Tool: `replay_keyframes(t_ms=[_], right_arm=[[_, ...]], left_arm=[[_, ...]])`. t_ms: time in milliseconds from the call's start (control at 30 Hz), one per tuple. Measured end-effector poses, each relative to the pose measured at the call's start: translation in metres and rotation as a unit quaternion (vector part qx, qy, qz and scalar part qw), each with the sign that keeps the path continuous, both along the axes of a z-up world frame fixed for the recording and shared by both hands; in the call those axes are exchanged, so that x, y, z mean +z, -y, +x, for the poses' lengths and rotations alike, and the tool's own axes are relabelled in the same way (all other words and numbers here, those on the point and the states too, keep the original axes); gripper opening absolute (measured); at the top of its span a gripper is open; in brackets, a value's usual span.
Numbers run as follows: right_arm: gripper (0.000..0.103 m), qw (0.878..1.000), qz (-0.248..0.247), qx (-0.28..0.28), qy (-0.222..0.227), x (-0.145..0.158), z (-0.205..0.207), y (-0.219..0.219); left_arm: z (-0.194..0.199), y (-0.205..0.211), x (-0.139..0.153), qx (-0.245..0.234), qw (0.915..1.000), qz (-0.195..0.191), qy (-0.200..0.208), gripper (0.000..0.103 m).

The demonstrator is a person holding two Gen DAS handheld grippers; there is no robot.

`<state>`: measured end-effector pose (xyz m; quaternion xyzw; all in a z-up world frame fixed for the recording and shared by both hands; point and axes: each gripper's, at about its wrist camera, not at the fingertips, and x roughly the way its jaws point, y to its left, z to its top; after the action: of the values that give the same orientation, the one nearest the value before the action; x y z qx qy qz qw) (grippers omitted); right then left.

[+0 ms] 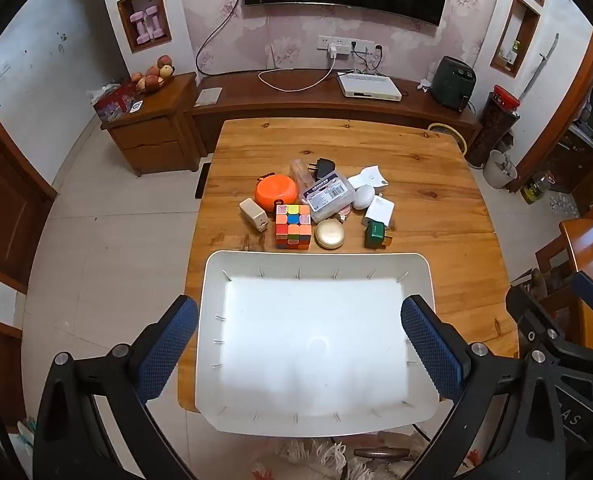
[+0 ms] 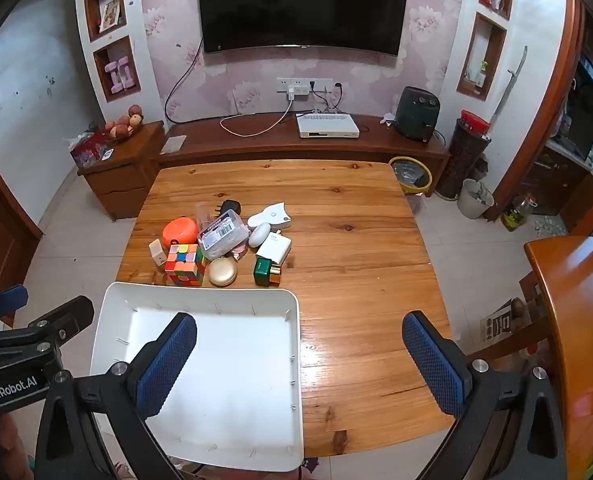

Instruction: Organize rigid objects

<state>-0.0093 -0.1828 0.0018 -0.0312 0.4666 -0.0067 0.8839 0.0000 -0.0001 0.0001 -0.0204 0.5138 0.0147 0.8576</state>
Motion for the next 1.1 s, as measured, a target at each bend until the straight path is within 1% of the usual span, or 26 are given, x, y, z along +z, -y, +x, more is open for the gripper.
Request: replay_keyframes(t_ms=[433,567,667,767,1100], right_arm=[[0.103,1.000,0.001,-0.001,0.001,0.000,-0.001,0.000],[0.103,1.000,0.001,-0.002,0.011,0.001,-0.003,0.000],[0.103,1.000,0.000,0.002,0.022,0.012,-0.010,0.001],[0.103,1.000,-0.002,0.004,0.027,0.016,-0.010,-0.001],[0.102,0.999,0.007,0.010,0.039,0.018,-0.007,-0.002]], left_arm=[[0.000,0.000,0.002,-0.003,1.0000,0.003,0.008,0.101],[0.000,0.002,0.005,-0.004,0.9999,0.005,0.016,0.101],[0.001,0.003,0.009,-0.004,0.9998,0.007,0.019,0.101],[-0.001,0.003,0.012,-0.004,0.9997,0.008,0.022,0.101],[0.001,0.000,0.018,0.000,0.9996,0.006,0.029,0.101]])
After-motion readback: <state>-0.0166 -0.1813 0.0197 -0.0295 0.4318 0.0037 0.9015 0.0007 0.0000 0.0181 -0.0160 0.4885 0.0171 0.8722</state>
